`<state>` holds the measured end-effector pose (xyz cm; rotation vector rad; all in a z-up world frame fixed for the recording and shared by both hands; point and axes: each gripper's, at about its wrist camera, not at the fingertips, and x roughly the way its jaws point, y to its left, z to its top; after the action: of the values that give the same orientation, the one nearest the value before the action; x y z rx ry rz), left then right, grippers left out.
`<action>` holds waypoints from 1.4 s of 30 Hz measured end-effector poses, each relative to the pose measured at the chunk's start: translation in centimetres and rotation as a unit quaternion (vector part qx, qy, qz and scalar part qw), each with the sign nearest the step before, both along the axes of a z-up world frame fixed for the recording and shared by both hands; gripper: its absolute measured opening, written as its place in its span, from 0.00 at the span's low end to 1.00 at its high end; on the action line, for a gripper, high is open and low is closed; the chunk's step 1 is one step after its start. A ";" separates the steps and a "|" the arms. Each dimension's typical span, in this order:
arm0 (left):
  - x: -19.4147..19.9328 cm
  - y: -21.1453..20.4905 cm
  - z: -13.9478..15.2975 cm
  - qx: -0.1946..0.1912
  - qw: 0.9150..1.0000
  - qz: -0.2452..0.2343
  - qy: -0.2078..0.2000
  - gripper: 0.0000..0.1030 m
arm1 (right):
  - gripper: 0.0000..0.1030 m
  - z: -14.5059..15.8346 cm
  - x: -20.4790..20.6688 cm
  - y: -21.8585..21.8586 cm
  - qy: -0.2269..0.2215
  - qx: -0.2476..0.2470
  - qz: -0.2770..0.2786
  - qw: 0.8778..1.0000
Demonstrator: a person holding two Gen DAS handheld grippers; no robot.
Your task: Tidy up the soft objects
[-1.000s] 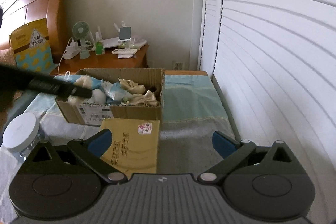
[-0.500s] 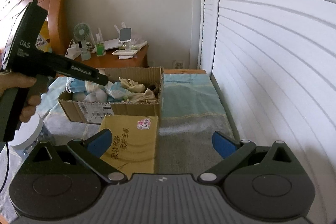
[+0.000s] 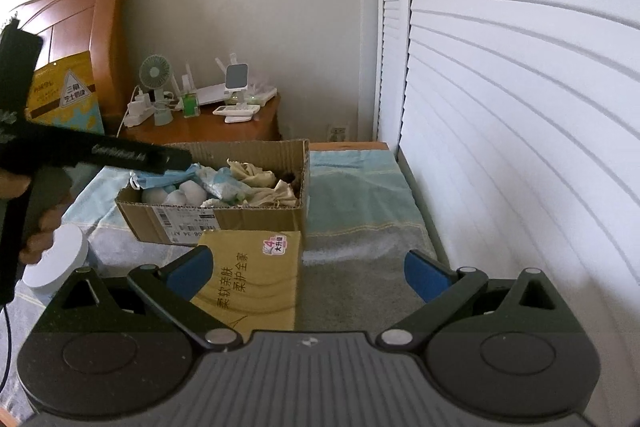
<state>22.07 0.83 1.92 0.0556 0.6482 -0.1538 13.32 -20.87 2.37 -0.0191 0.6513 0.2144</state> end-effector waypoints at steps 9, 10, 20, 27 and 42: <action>-5.7 0.0 -1.5 -0.019 0.999 0.016 0.020 0.99 | 1.00 0.2 -0.7 0.5 0.013 -0.016 -0.010 1.000; -6.5 0.2 -1.7 -0.022 0.999 0.021 0.021 0.99 | 1.00 0.2 -0.7 0.6 0.018 -0.017 -0.012 1.000; -10.7 0.0 0.4 0.005 0.997 0.076 0.024 0.99 | 1.00 0.9 -1.8 1.3 0.048 -0.020 -0.028 0.998; -12.1 -0.3 2.2 0.009 0.996 0.084 0.011 0.99 | 1.00 2.2 -2.6 2.1 0.039 -0.024 -0.026 0.999; -12.6 -0.1 2.4 0.015 0.995 0.094 0.018 0.99 | 1.00 2.5 -2.8 2.6 0.037 -0.030 -0.028 0.998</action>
<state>9.43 0.75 4.37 0.0205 0.6883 0.0365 10.56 -18.30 4.90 -0.0515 0.7313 0.1413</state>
